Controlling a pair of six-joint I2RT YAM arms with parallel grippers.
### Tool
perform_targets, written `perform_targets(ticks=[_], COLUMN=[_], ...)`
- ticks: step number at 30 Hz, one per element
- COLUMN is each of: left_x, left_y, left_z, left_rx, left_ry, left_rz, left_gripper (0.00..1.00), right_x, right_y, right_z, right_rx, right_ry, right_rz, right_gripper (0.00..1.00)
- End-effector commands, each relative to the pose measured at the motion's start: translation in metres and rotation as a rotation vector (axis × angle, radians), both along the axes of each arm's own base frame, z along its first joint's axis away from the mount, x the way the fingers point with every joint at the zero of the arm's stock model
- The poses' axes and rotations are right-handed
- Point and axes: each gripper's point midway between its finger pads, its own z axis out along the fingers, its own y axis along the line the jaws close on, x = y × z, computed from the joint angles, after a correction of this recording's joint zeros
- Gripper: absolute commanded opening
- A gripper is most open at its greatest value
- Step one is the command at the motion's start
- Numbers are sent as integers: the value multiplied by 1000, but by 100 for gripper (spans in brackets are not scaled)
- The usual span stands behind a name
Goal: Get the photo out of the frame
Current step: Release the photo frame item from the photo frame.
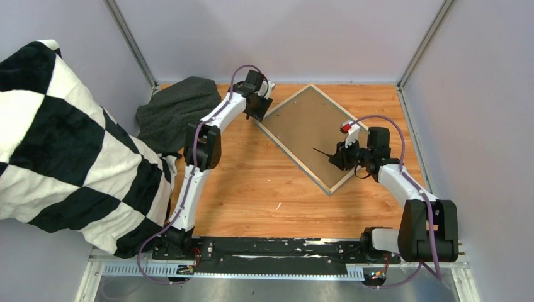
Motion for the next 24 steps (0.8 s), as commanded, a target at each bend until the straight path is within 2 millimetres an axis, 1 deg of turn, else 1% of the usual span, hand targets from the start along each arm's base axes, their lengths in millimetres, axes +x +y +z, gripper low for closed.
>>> perform_targets(ticks=[1,3,5,7,8,9,11,14,17,19,22,24], left_x=[1,-2,-7,-19,-26,-35,-54,-83,-109,-129,-152,-164], left_y=[23,18,12,3,-2,-7,-15,-29,-48,-64,-80,-88], left_z=[34,48,64,70,78,79,78,69,62,55,46,42], left_rx=[20,-9,-42,-90,-118,-136,-158,-165,-172,-170,-147,-124], left_ry=[-31,-44,-54,-36,-33,-20,10,54,86,112,130,123], left_rz=[27,1,-36,-103,-142,-177,-241,-339,-435,-498,-586,-657], left_gripper=[62,65,65,65,65,65,65,65,66,69,70,71], right_x=[-17,-20,-28,-33,-36,-40,-47,-55,-59,-61,-64,-66], right_y=[5,5,6,7,6,6,5,4,4,4,4,3], right_z=[-8,-8,-10,-9,-9,-9,-12,-15,-18,-19,-20,-22], right_rx=[1,-8,-16,-24,-30,-37,-49,-57,-60,-61,-63,-68], right_ry=[32,43,72,78,82,85,82,85,103,109,114,115], right_rz=[68,91,119,146,155,162,171,185,191,195,201,201], right_gripper=[0,0,0,0,0,0,0,0,0,0,0,0])
